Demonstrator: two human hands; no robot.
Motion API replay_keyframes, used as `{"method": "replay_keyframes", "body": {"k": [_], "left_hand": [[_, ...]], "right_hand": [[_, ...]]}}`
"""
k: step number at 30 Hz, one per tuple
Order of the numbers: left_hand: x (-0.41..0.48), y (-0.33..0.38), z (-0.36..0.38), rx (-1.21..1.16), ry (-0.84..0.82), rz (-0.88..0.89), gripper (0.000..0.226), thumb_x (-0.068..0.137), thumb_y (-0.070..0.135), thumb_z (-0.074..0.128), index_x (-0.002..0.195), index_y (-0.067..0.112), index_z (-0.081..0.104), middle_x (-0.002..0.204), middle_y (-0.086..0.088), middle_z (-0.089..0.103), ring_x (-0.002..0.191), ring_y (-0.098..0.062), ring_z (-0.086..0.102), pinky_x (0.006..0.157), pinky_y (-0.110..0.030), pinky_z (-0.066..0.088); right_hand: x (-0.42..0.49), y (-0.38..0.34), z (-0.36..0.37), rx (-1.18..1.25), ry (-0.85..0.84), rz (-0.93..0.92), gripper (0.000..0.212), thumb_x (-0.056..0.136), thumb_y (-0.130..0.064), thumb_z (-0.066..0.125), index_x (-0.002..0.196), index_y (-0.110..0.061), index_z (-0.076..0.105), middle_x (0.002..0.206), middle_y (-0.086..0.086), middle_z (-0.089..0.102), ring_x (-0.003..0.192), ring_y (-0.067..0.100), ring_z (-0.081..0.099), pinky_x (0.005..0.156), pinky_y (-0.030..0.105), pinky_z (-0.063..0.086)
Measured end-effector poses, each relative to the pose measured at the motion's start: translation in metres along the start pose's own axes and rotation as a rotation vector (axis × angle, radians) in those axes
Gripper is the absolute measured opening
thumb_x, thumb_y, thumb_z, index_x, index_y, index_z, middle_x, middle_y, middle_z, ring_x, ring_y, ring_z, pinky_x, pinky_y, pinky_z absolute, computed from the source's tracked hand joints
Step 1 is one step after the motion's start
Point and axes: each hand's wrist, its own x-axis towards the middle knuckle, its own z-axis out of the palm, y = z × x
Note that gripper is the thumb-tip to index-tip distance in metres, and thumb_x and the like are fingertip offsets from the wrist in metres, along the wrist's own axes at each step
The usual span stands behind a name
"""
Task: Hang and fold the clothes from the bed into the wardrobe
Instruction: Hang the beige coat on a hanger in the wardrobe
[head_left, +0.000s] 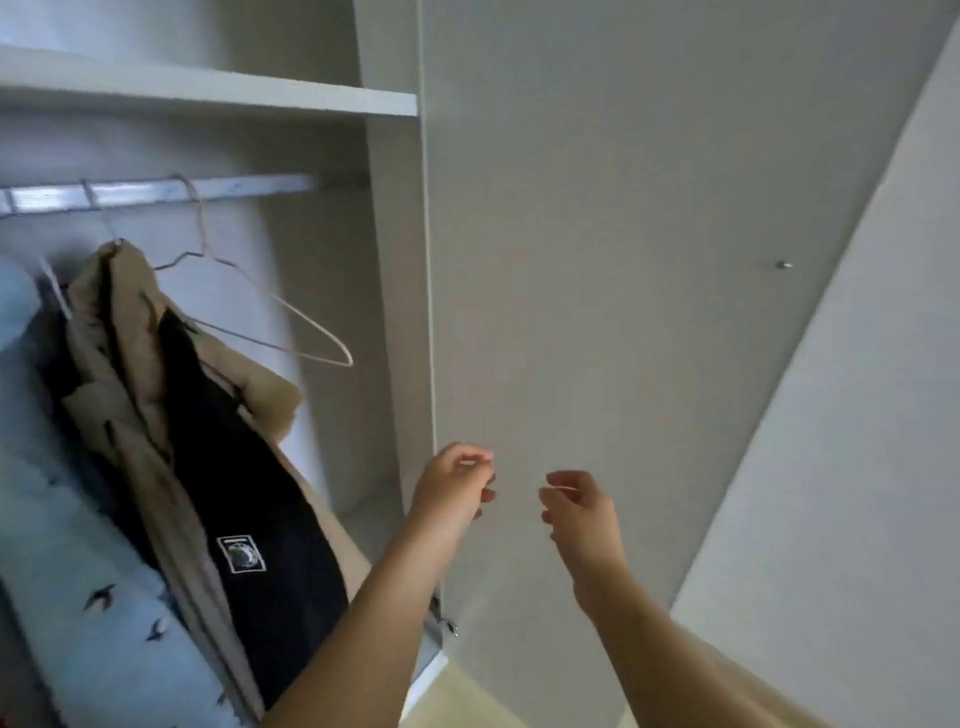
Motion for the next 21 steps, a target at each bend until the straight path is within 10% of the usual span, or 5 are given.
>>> {"method": "replay_keyframes", "body": {"k": [21], "left_hand": [[-0.317, -0.111, 0.434, 0.368, -1.055, -0.155, 0.015, 0.09, 0.01, 0.049, 0.081, 0.019, 0.057, 0.068, 0.004, 0.054, 0.055, -0.01, 0.052, 0.051, -0.021, 0.037]], "right_hand": [[-0.244, 0.191, -0.447, 0.294, 0.951, 0.453, 0.009, 0.09, -0.011, 0.05, 0.087, -0.016, 0.057, 0.083, 0.001, 0.058, 0.069, 0.014, 0.052, 0.057, 0.025, 0.04]]}}
